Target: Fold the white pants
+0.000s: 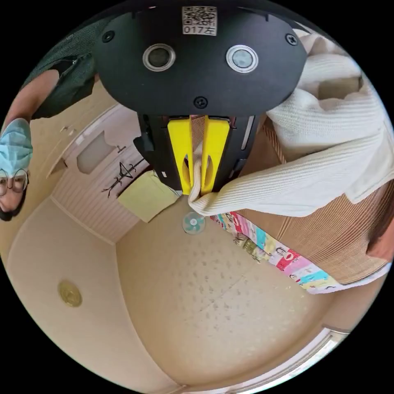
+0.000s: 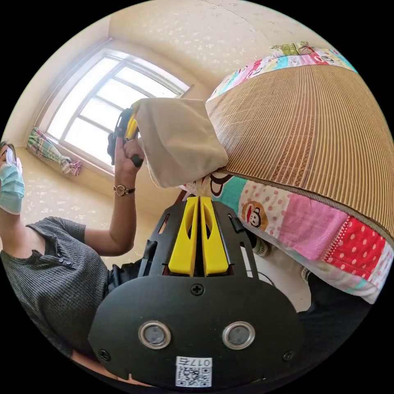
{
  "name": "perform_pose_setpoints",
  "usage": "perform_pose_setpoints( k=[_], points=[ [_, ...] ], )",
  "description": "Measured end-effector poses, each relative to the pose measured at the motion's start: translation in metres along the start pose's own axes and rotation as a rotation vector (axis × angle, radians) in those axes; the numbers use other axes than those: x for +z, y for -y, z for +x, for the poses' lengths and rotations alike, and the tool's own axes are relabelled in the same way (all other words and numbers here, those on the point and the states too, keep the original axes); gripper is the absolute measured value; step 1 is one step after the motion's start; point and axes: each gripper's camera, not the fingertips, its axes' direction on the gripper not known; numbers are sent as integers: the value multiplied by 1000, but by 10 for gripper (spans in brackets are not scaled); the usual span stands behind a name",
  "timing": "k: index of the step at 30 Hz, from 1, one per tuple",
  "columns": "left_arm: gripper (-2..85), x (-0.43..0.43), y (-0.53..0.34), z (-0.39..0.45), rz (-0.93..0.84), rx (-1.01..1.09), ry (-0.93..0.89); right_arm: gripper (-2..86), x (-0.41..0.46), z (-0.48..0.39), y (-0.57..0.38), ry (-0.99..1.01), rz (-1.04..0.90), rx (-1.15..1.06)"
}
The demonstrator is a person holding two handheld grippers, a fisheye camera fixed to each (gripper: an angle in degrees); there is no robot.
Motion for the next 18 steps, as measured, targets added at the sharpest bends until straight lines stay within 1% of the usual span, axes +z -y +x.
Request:
perform_pose_setpoints(
  k=[1,2,3,5,6,8,9,11,13,15,16,18],
  points=[
    [36,22,-2,11,-92,39,-17,15,-8,9,-5,-10,18,46],
    [41,60,-14,31,-252,97,-26,18,-13,13,-8,-13,28,67],
    [46,84,-36,46,-345,120,-7,26,-23,21,-14,-15,53,105],
    [66,100,-74,61,-406,144,41,41,-38,34,-26,-16,81,151],
    [99,101,-99,68,-445,161,77,56,-44,42,-32,-13,84,176],
    [135,91,-129,71,-484,169,115,86,-50,54,-42,-8,82,207],
    [145,78,-144,67,-494,156,137,108,-52,62,-47,2,88,226],
    [135,47,-159,56,-476,102,163,136,-53,74,-51,48,103,246],
    [107,6,-168,42,-401,43,161,159,-49,86,-49,152,131,249],
    [83,-51,-176,17,-254,-80,167,172,-46,90,-43,187,158,248],
    [81,-63,-177,10,-227,-111,173,179,-43,92,-36,189,166,248],
    [107,-95,-173,-18,-187,-216,257,188,-38,94,-24,175,175,255]
  ],
)
